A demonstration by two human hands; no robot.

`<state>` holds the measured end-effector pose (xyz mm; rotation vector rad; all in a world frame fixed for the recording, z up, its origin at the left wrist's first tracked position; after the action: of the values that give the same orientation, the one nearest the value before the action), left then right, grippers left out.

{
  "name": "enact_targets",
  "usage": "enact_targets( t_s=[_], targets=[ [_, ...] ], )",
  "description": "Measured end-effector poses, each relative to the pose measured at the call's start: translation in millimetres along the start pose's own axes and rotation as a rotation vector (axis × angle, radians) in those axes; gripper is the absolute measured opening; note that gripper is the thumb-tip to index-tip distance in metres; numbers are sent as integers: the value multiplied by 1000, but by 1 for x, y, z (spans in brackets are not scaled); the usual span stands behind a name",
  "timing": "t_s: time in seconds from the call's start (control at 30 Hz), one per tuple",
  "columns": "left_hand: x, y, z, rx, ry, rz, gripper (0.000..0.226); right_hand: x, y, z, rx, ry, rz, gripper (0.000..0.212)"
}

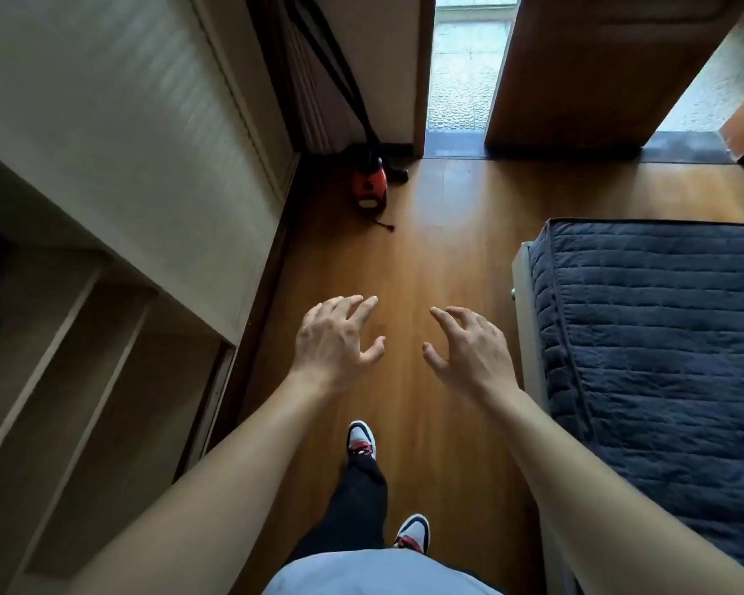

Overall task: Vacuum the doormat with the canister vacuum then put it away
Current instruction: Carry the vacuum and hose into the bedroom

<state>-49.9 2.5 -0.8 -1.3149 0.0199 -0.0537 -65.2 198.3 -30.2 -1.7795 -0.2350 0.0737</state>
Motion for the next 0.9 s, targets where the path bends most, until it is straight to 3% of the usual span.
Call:
enact_targets(
  t_s=[0.3, 0.9],
  targets=[
    [-73, 8, -12, 20, 22, 19, 66, -65, 1, 10, 12, 18, -5, 63],
    [-357, -15, -84, 85, 53, -9, 65, -325, -11, 10, 8, 160, -34, 63]
  ],
)
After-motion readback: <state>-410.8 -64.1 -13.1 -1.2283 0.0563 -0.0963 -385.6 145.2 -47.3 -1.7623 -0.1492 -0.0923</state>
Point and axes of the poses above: each hand's wrist, its own x-axis away from the middle knuckle, its own y-axis out of the palm, z = x × y, the point moved 5 cm from there along -x, towards the middle knuckle, and after that the axes turned 7 degrees about x, right-handed, at the moved point
